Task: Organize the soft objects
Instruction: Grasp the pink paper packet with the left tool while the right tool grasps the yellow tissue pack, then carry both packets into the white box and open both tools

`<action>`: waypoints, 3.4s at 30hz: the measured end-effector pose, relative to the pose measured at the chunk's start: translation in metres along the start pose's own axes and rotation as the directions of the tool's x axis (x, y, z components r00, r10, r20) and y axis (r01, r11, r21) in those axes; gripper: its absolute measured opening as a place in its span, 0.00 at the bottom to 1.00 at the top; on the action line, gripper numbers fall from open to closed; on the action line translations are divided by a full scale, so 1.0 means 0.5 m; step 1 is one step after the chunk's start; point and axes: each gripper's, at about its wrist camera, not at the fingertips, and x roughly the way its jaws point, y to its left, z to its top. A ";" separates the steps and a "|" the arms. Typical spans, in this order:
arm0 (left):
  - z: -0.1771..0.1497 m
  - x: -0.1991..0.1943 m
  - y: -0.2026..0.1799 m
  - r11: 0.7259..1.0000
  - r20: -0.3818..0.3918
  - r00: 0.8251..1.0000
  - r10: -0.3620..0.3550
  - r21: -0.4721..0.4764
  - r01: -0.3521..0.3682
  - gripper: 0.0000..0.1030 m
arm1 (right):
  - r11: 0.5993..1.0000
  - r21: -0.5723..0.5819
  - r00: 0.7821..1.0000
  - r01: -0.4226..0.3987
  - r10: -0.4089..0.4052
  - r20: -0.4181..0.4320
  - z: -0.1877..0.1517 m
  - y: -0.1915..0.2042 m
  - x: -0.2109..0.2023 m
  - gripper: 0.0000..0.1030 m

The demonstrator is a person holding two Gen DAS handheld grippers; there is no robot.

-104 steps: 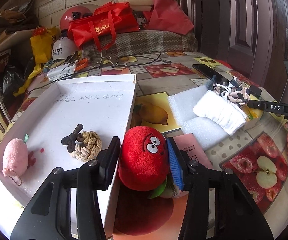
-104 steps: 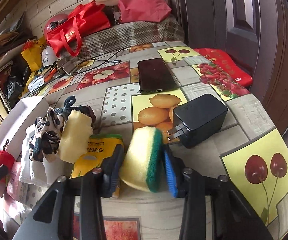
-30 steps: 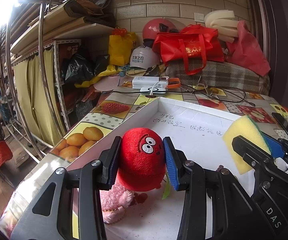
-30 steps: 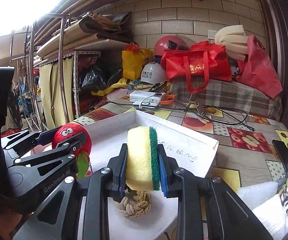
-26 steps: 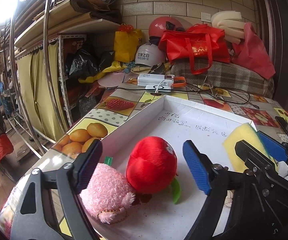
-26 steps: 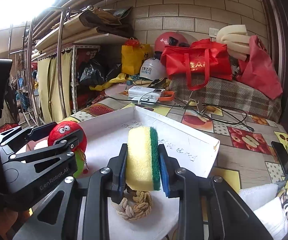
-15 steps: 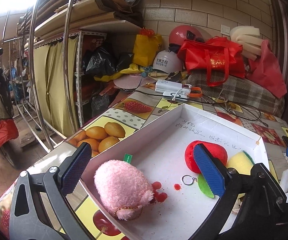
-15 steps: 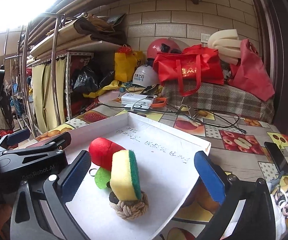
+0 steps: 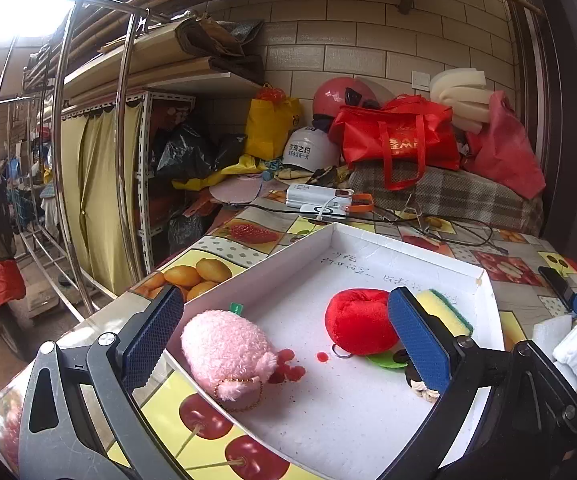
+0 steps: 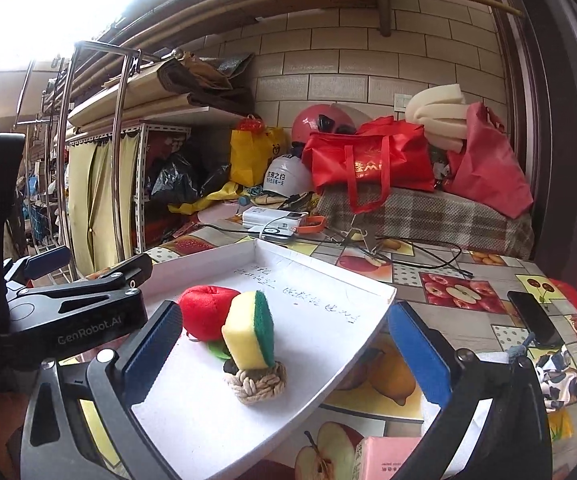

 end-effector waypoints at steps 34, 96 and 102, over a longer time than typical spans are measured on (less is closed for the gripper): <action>-0.140 -0.034 -0.426 0.800 -0.540 0.791 -0.287 0.319 0.509 0.97 | 0.963 0.195 0.832 0.188 -0.050 -0.552 -0.166 -0.439 -0.032 0.75; 0.000 0.036 -0.018 0.992 -0.086 0.995 -0.039 0.119 0.050 0.49 | 1.000 0.008 0.998 -0.004 0.004 -0.056 -0.007 -0.089 0.033 0.49; 0.007 0.070 -0.006 0.995 -0.118 0.993 -0.008 0.094 0.019 0.49 | 1.000 0.017 0.997 0.007 -0.005 -0.076 0.011 -0.061 0.095 0.49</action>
